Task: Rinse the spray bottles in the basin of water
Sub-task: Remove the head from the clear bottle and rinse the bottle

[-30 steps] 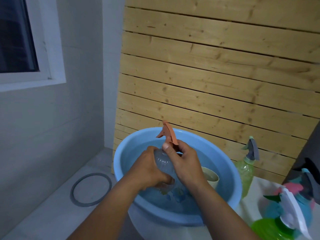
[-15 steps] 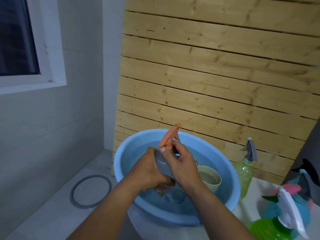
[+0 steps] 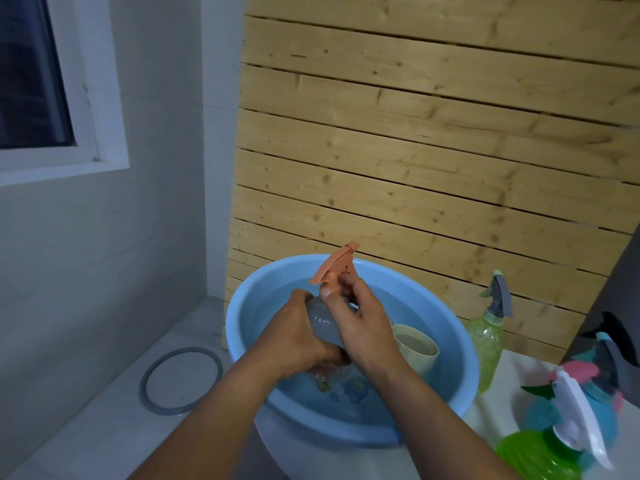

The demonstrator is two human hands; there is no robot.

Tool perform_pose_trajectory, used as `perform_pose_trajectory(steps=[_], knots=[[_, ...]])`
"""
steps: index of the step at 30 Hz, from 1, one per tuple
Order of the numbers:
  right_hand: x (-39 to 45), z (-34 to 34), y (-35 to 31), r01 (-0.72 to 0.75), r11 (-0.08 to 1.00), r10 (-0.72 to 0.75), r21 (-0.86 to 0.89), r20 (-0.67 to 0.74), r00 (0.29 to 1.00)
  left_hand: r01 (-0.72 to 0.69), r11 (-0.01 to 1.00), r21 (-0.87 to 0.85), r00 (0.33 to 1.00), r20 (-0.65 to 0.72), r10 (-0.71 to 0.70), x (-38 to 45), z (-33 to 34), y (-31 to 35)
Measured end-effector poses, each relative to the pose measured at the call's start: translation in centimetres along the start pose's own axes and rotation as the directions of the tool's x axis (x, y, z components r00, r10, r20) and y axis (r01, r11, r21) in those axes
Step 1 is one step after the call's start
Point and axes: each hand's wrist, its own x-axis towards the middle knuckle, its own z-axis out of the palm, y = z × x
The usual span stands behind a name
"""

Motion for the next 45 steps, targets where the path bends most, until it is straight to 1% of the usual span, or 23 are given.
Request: perform_pose_trajectory(steps=[3, 6, 9, 11, 13, 15, 19, 21, 25, 27, 31, 33, 35, 36, 38, 41, 43, 45], knots=[[0.0, -0.1, -0.2, 0.006, 0.999, -0.007, 0.032, 0.023, 1.0, 0.01, 1.0, 0.005, 1.0, -0.016, -0.01, 0.0, -0.1, 0.0], [0.1, -0.2, -0.1, -0.045, 0.994, 0.05, 0.101, -0.044, 0.998, 0.002, 1.0, -0.004, 1.0, -0.014, -0.002, -0.1, 0.1, 0.0], [0.3, -0.2, 0.3, -0.077, 0.992, 0.085, 0.098, -0.08, 0.993, -0.003, 1.0, -0.003, 1.0, -0.005, 0.003, -0.1, 0.2, 0.1], [0.2, -0.1, 0.2, -0.066, 0.994, 0.07, 0.081, -0.046, 0.996, -0.003, 1.0, 0.002, 1.0, -0.014, 0.003, 0.0, 0.1, 0.1], [0.1, -0.1, -0.1, -0.034, 0.997, 0.033, 0.063, 0.019, 0.999, 0.004, 1.0, -0.004, 1.0, -0.021, -0.004, 0.1, 0.0, 0.0], [0.0, -0.1, -0.2, -0.011, 0.999, 0.01, 0.044, 0.038, 0.999, 0.012, 1.0, 0.003, 1.0, -0.026, -0.011, 0.1, 0.0, 0.0], [0.0, -0.3, -0.2, -0.049, 0.991, 0.054, 0.128, -0.039, 0.998, 0.012, 0.999, 0.038, 1.0, -0.024, -0.011, 0.0, 0.0, 0.0], [-0.1, -0.4, -0.1, -0.051, 0.993, 0.056, 0.11, -0.046, 0.997, 0.01, 0.999, 0.042, 1.0, -0.025, -0.009, 0.1, 0.1, 0.0], [-0.3, -0.3, -0.5, -0.013, 0.998, 0.01, 0.054, 0.053, 0.999, 0.013, 0.999, 0.034, 0.999, -0.033, -0.011, 0.0, 0.0, 0.1], [-0.2, -0.3, -0.6, -0.015, 0.999, 0.014, 0.049, 0.034, 0.999, 0.013, 1.0, 0.028, 0.999, -0.04, -0.011, 0.0, -0.1, 0.1], [0.0, -0.6, -0.4, -0.036, 0.996, 0.041, 0.087, -0.061, 0.997, 0.008, 0.999, 0.042, 0.998, -0.059, -0.005, 0.0, 0.1, 0.2], [-0.1, -0.6, -0.4, -0.009, 0.998, 0.013, 0.064, -0.064, 0.998, -0.009, 0.999, 0.041, 0.996, -0.084, 0.012, -0.1, 0.1, 0.4], [-0.2, -0.5, -0.6, 0.041, 0.999, -0.041, 0.011, -0.032, 0.999, -0.043, 0.998, 0.034, 0.992, -0.121, 0.047, -0.1, 0.3, 0.5], [-0.1, -0.5, -0.8, 0.053, 0.999, -0.053, -0.001, -0.021, 0.998, -0.061, 0.998, 0.015, 0.988, -0.143, 0.063, -0.1, 0.4, 0.5], [0.3, -0.8, -1.4, 0.041, 0.999, -0.04, 0.033, -0.021, 0.999, -0.1, 0.994, -0.043, 0.978, -0.187, 0.091, -0.2, 0.3, 0.8], [1.4, -1.7, -2.9, 0.001, 0.985, 0.002, 0.171, -0.021, 1.0, -0.158, 0.98, -0.119, 0.965, -0.229, 0.128, -0.3, 0.0, 1.3], [2.1, -2.4, -3.7, -0.005, 0.982, -0.003, 0.189, 0.045, 0.999, -0.132, 0.949, -0.285, 0.981, -0.178, 0.083, -0.5, -0.2, 1.6], [2.4, -2.9, -4.1, 0.016, 0.988, -0.037, 0.155, 0.132, 0.991, -0.118, 0.898, -0.424, 0.992, -0.097, 0.084, -0.6, -0.5, 1.6]])
